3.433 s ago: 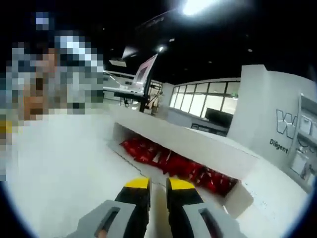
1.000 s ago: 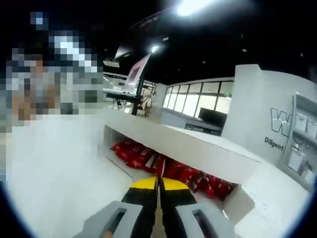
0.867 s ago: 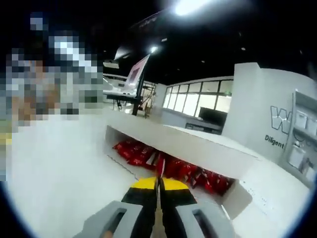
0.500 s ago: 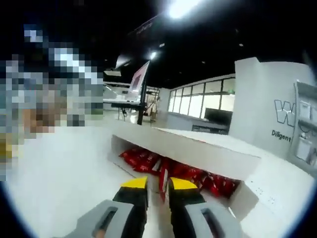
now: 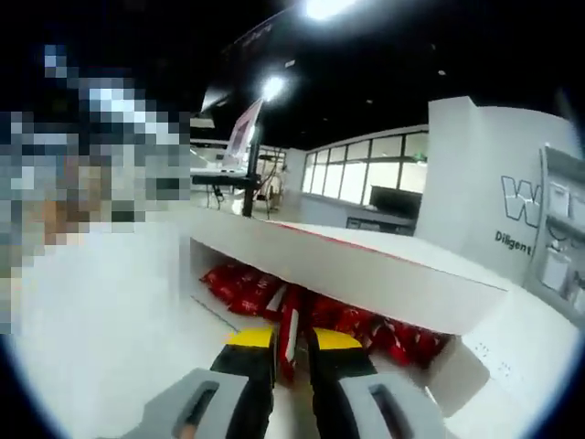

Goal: Tear open the coffee pouch, take out the coffee, and pour the coffee from the pouch into the cup

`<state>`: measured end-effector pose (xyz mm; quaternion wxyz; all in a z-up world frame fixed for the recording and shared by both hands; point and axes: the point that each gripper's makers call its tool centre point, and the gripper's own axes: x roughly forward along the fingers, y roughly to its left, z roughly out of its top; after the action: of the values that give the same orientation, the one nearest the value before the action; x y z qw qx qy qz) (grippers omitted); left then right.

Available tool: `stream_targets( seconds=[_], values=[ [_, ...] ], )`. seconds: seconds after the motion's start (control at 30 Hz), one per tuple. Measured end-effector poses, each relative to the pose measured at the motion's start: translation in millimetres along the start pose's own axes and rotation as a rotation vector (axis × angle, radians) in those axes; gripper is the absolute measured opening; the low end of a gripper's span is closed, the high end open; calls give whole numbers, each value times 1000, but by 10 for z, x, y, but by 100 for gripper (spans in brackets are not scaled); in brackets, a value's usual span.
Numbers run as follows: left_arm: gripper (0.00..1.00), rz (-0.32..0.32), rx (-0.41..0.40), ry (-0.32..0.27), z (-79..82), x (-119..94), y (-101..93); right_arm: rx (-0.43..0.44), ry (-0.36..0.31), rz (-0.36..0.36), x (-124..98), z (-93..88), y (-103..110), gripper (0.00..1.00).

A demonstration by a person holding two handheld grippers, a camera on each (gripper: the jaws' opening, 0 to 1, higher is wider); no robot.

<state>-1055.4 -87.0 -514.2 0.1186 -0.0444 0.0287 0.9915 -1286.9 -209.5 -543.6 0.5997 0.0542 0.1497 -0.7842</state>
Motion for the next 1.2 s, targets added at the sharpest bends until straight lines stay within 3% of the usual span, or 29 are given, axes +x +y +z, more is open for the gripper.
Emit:
stream_targets(
  seconds=[0.43, 0.63, 0.87, 1.2],
  values=[
    [68, -6, 5, 4, -8, 9, -17, -16, 1, -2, -102, -27, 33, 8],
    [68, -33, 1, 10, -23, 14, -61, -8, -4, 1, -141, -31, 29, 7],
    [69, -110, -14, 17, -35, 20, -187, 21, -29, 4, -249, -16, 25, 8],
    [69, -119, -7, 16, -25, 27, -190, 40, -40, 1, -354, -20, 43, 7]
  ],
)
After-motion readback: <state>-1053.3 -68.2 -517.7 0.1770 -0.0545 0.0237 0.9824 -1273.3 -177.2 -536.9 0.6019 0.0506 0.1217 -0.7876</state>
